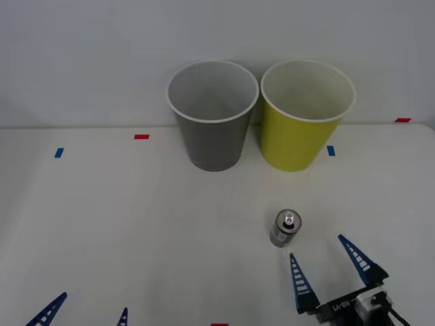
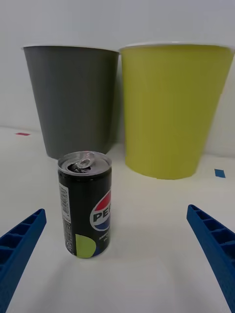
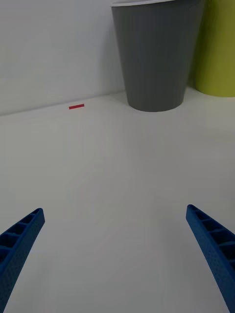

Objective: Put cans in the gray bin and PET bottles in the light green bin.

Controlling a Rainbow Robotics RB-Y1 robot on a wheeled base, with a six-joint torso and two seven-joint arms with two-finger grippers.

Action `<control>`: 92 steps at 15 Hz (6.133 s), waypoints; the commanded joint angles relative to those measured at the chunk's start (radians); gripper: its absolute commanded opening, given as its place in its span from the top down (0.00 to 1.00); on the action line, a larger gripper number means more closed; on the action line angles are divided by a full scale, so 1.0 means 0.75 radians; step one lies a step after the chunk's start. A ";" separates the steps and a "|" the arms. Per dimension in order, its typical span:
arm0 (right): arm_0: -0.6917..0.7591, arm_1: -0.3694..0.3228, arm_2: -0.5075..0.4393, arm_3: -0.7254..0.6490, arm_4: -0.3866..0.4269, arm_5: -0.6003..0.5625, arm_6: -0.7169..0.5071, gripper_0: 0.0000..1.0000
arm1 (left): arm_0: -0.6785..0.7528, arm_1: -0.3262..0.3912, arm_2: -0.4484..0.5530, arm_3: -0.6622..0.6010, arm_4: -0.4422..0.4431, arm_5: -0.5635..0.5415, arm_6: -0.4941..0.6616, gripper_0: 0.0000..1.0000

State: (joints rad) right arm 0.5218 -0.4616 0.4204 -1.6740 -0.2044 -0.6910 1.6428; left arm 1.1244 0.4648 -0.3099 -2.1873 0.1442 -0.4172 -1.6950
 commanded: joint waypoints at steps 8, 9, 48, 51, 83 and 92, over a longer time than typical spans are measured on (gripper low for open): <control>-0.156 0.041 0.039 0.003 -0.016 0.230 -0.002 0.00 | 0.000 0.000 0.000 0.000 0.000 0.000 0.000 0.00; -0.168 0.043 0.043 0.003 -0.020 0.246 -0.006 0.00 | 0.000 0.000 0.000 0.000 0.000 0.000 0.000 0.00; -0.297 -0.119 -0.078 -0.760 -0.441 1.073 -0.096 0.93 | 0.000 0.000 0.000 0.000 0.000 0.000 0.000 0.00; -0.303 -0.109 -0.147 -0.930 -0.419 1.275 -0.133 0.94 | 0.000 0.000 0.000 0.000 0.000 0.000 0.000 0.00; -1.702 0.069 -0.082 -0.165 -0.314 1.842 -0.542 0.98 | 0.000 0.000 0.000 0.000 0.000 0.000 0.000 0.00; -1.757 0.086 -0.023 0.033 -0.288 1.672 -0.554 0.98 | 0.000 0.000 0.000 0.000 0.000 0.000 0.000 0.00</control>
State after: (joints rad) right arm -0.7960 -0.3974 0.4031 -1.6491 -0.4208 0.5637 1.2269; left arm 1.1244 0.4648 -0.3099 -2.1875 0.1442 -0.4172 -1.6950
